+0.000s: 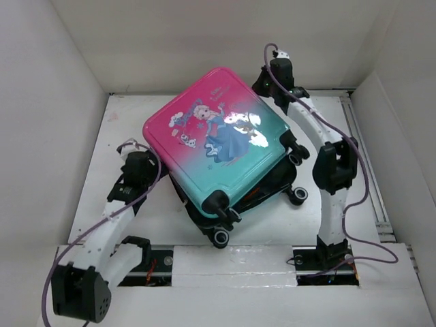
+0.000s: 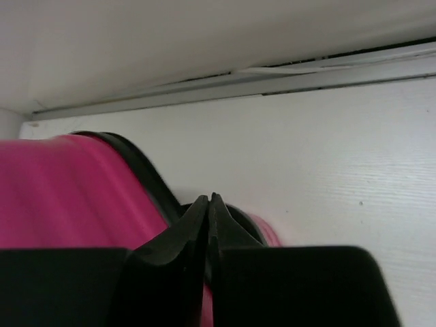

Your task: Pack the luggage

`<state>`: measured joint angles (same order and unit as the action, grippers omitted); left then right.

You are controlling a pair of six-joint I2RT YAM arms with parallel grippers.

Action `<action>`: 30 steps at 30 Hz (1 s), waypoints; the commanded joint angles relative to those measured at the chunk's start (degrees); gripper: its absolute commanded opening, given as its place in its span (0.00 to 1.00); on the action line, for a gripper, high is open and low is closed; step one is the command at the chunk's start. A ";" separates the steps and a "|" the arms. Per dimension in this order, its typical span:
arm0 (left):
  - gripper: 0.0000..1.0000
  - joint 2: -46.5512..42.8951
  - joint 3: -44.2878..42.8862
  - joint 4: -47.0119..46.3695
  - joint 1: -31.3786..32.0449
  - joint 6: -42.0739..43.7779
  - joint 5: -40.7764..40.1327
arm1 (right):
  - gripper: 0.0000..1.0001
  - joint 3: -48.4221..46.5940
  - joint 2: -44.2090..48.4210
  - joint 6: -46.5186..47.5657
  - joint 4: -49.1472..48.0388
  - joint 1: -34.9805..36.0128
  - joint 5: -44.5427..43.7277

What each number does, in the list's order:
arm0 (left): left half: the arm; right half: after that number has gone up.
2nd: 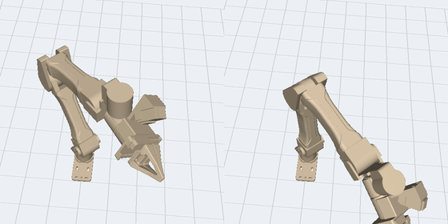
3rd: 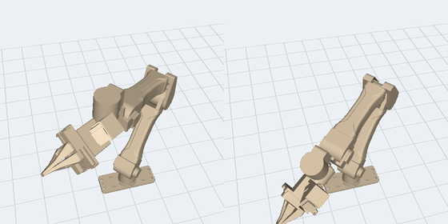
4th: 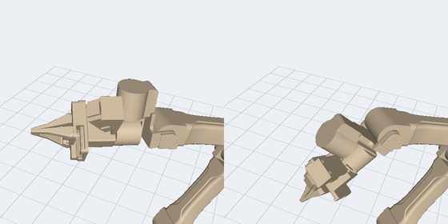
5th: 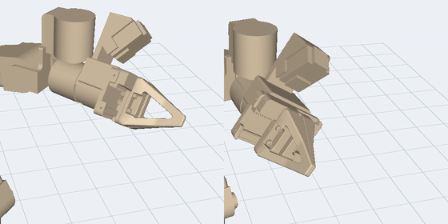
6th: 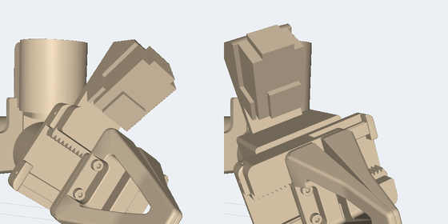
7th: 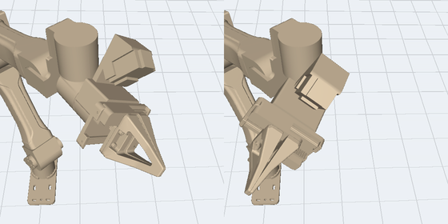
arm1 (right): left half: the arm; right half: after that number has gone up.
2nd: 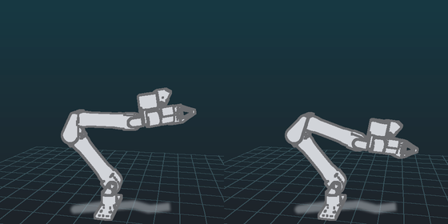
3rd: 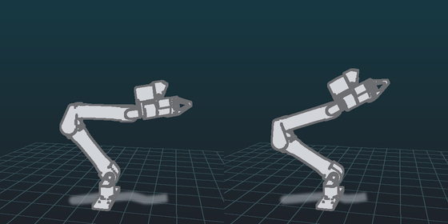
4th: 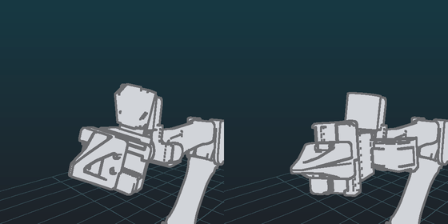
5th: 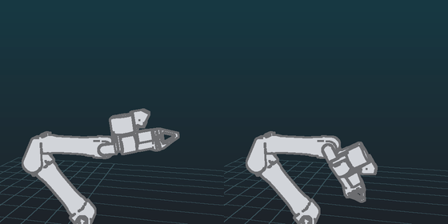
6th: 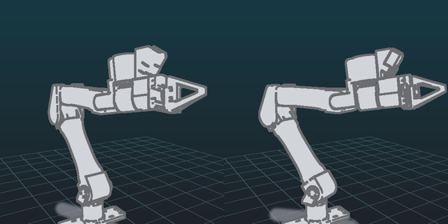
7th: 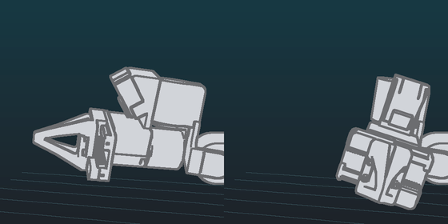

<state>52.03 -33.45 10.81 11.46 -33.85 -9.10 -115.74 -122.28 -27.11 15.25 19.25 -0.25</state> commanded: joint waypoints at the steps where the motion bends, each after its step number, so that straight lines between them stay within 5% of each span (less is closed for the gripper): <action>1: 0.69 -7.72 -5.39 -17.47 1.90 -6.66 -5.98 | 0.10 -0.91 13.44 -0.66 2.16 1.43 3.96; 6: 0.75 -7.31 -8.37 -27.32 1.90 -7.90 -8.04 | 0.50 25.26 37.57 -0.66 -4.42 0.00 -3.16; 9: 0.74 -2.65 -12.07 -29.70 1.90 -9.04 -6.63 | 0.60 38.99 46.32 -1.27 -7.77 0.00 -6.24; 11: 0.74 -0.97 -14.26 -33.38 1.90 -9.57 -4.88 | 0.51 44.17 53.44 -1.88 -7.17 2.01 -9.74; 12: 0.74 1.64 -15.49 -36.53 1.90 -9.57 -4.35 | 0.24 48.90 58.16 -3.98 -6.64 3.16 -11.33; 14: 0.74 7.09 -21.01 -34.99 1.90 -7.48 -3.73 | 0.01 53.41 62.75 -6.89 -6.11 5.44 -13.28; 19: 0.70 36.22 -56.06 -18.84 -0.64 0.96 7.16 | 0.00 61.33 73.31 -10.23 5.29 15.35 -18.81; 25: 0.68 58.95 -88.39 1.56 -5.56 6.34 13.57 | 0.00 64.06 80.79 -17.79 21.99 23.46 -21.29; 30: 0.66 67.75 -89.25 4.30 -10.49 7.39 19.29 | 0.00 67.93 80.79 -22.54 24.04 29.09 -22.06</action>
<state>119.17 -120.90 8.69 3.42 -29.15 4.75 -49.76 -40.99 -45.17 34.68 45.93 -19.81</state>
